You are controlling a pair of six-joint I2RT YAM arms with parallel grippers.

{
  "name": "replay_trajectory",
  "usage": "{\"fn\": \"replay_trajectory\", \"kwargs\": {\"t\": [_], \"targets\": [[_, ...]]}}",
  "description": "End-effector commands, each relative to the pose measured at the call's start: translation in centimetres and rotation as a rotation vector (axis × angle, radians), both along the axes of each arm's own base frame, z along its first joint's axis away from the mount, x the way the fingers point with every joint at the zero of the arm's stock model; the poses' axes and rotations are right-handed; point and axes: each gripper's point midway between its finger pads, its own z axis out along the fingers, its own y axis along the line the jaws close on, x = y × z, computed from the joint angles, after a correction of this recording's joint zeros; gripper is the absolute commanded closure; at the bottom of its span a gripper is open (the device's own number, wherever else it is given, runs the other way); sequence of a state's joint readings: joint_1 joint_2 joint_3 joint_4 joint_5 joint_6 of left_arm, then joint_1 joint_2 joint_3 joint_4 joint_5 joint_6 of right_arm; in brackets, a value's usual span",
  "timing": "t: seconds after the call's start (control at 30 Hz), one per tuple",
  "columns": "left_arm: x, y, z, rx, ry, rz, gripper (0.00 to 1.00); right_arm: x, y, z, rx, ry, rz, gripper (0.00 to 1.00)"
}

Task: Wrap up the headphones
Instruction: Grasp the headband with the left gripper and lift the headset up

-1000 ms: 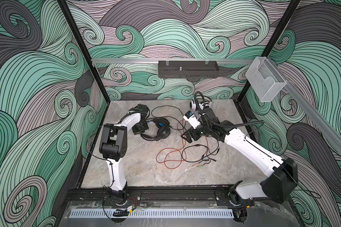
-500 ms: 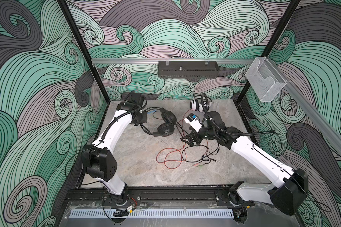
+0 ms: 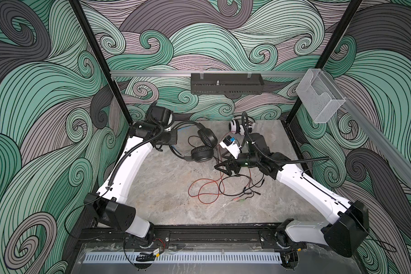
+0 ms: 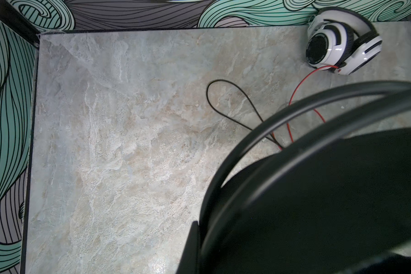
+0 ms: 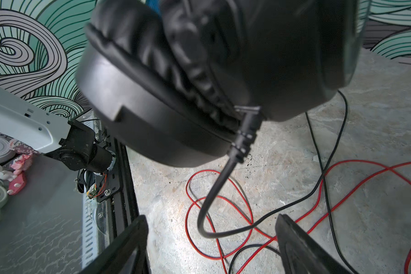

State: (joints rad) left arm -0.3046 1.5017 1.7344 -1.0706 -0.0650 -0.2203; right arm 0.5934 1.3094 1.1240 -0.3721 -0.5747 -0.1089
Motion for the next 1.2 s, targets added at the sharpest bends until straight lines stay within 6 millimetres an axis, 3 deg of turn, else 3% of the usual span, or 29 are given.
{"fn": "replay_trajectory", "kwargs": {"t": [0.0, 0.4, 0.57, 0.93, 1.17], "targets": [[-1.3, -1.1, 3.6, -0.090, -0.057, -0.030, 1.00, 0.2, 0.6, 1.2, 0.063, -0.005, 0.010, 0.22], [-1.9, -2.7, 9.7, -0.261, -0.146, -0.026, 1.00, -0.4, 1.3, 6.4, 0.225, -0.044, 0.031, 0.38], [-2.0, -3.0, 12.5, -0.293, -0.189, -0.035, 1.00, -0.8, 1.3, 7.4, 0.267, -0.058, 0.041, 0.46], [-1.7, -4.0, 16.1, -0.381, -0.242, -0.049, 1.00, 0.0, 0.2, 11.0, 0.435, -0.061, 0.005, 0.34], [-2.1, -4.2, 17.6, -0.418, -0.265, -0.056, 1.00, 0.1, 0.5, 10.1, 0.442, -0.046, 0.021, 0.33]]}}
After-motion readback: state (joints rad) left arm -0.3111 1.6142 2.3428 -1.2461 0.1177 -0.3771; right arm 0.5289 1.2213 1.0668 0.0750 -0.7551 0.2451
